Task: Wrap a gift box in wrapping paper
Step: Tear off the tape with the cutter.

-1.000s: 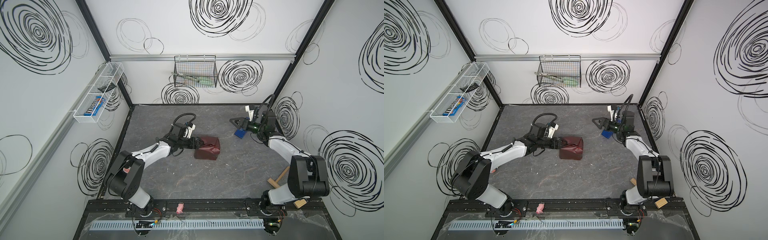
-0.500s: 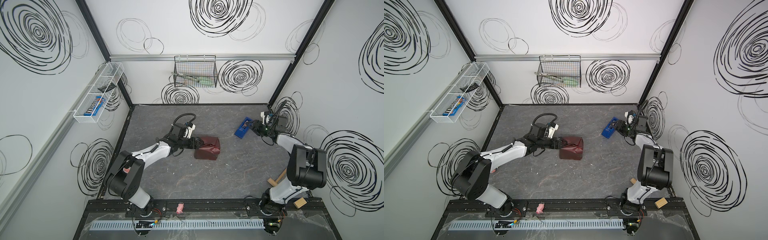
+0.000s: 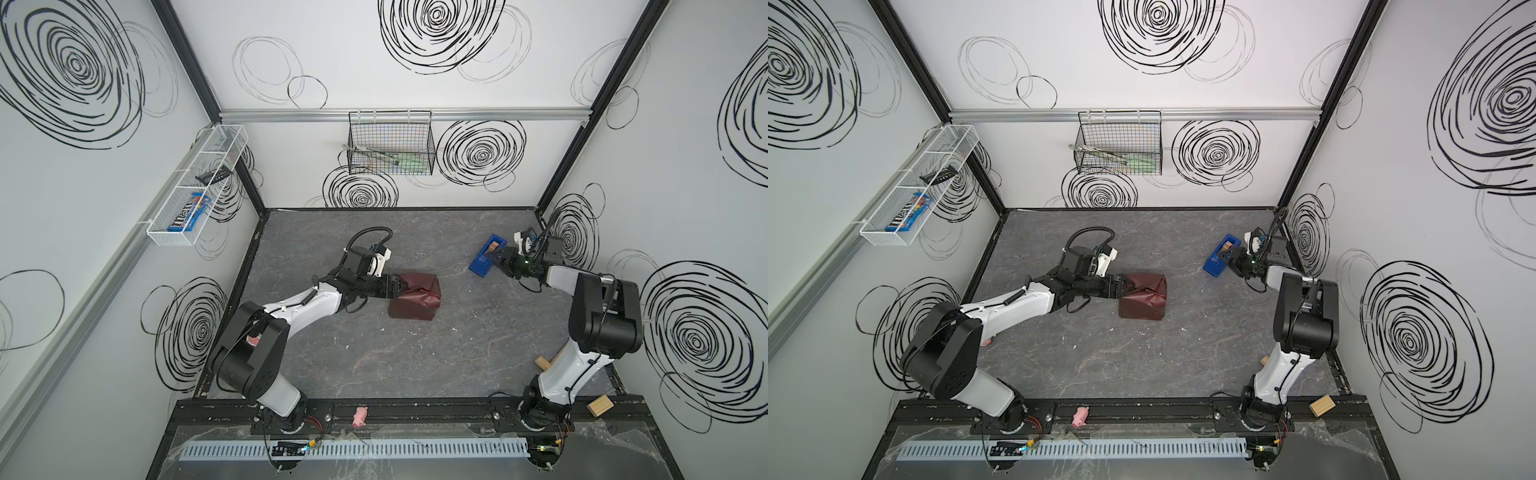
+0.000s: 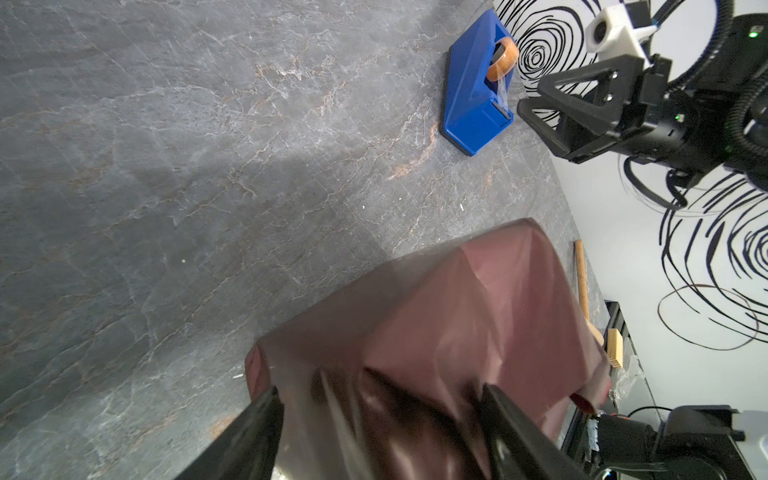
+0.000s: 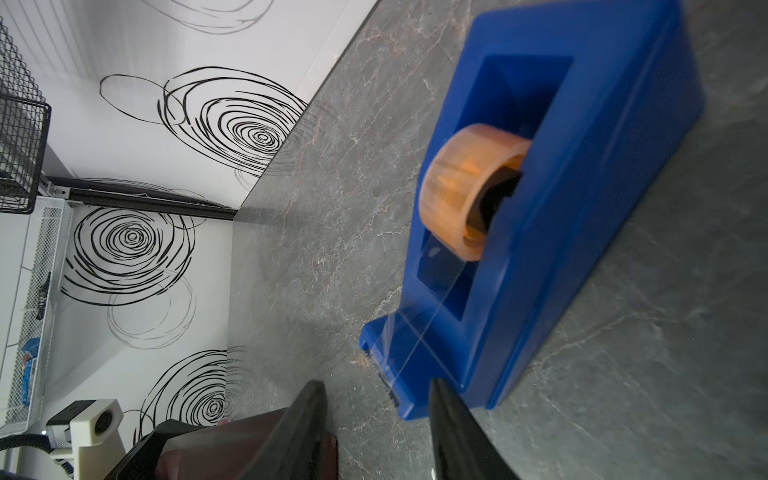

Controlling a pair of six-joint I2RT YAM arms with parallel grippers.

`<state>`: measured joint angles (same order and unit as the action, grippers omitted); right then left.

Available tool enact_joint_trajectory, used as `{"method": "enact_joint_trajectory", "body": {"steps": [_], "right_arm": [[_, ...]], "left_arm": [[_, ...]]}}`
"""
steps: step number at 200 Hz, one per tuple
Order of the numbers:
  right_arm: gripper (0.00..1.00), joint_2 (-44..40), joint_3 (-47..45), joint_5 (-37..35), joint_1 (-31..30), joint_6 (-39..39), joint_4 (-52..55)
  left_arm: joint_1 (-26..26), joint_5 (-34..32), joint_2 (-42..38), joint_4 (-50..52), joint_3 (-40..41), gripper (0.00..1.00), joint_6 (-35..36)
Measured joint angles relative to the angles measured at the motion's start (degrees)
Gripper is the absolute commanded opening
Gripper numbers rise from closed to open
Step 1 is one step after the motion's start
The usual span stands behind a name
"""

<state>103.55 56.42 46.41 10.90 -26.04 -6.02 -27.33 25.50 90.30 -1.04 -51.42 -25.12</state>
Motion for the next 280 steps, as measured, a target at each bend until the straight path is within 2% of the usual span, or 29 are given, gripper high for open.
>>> {"method": "enact_joint_trajectory", "body": {"steps": [77, 159, 280], "right_arm": [[0.43, 4.6, 0.6, 3.0, -0.1, -2.2, -4.5], [0.43, 5.3, 2.3, 2.6, -0.3, -3.6, -5.5], [0.26, 9.2, 2.0, 4.6, 0.5, -9.9, -14.6]], "left_arm": [[0.0, -0.1, 0.0, 0.1, 0.0, 0.77, 0.0], [0.0, -0.1, 0.0, 0.2, -0.1, 0.77, 0.0], [-0.2, -0.7, -0.3, 0.6, -0.1, 0.77, 0.1]]}}
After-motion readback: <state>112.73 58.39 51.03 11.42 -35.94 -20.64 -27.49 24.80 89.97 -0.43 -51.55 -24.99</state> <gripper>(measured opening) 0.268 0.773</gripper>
